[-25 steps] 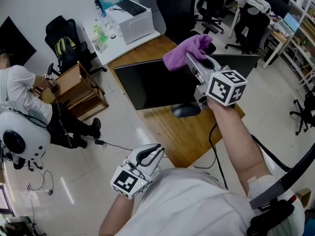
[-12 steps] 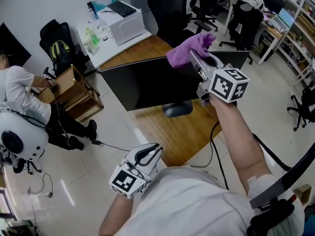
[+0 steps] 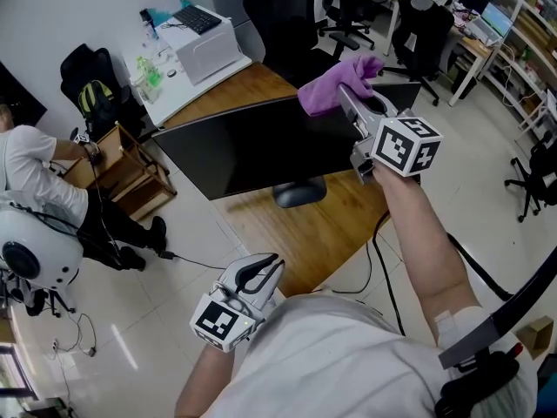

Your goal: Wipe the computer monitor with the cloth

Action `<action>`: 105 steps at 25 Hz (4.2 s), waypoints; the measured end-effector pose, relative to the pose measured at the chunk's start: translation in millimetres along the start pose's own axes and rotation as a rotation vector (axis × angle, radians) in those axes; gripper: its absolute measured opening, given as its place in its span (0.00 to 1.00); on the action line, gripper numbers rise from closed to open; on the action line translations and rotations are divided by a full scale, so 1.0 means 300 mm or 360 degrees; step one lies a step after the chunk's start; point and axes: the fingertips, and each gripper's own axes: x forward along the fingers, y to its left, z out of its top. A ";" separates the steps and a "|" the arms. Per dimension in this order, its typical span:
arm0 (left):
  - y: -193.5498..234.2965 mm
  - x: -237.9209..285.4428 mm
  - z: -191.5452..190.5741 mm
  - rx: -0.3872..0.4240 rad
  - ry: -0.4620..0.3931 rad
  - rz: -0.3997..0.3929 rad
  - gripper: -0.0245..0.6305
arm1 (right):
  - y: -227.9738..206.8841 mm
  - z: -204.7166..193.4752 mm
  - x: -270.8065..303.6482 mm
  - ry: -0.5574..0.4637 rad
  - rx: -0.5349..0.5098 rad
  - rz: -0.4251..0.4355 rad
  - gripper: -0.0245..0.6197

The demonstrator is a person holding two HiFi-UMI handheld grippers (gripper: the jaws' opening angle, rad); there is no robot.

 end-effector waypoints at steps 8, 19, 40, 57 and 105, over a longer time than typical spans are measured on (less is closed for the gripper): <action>-0.034 0.071 0.002 0.0044 0.0019 -0.0039 0.15 | -0.118 0.039 -0.074 -0.0033 0.0000 -0.0064 0.11; -0.090 0.154 0.031 0.0042 0.0000 -0.0057 0.14 | -0.287 0.080 -0.180 -0.0063 -0.0015 -0.0177 0.11; -0.134 0.253 0.037 0.0060 0.0056 -0.0051 0.15 | -0.611 0.129 -0.369 -0.0134 -0.0003 -0.0398 0.11; -0.151 0.246 0.039 0.0098 0.0089 -0.0006 0.15 | -0.711 -0.046 -0.426 -0.0048 0.0097 -0.0469 0.11; -0.069 0.142 -0.027 -0.0027 0.0259 0.0159 0.14 | -0.915 -0.867 -0.504 0.0512 0.0319 -0.0753 0.11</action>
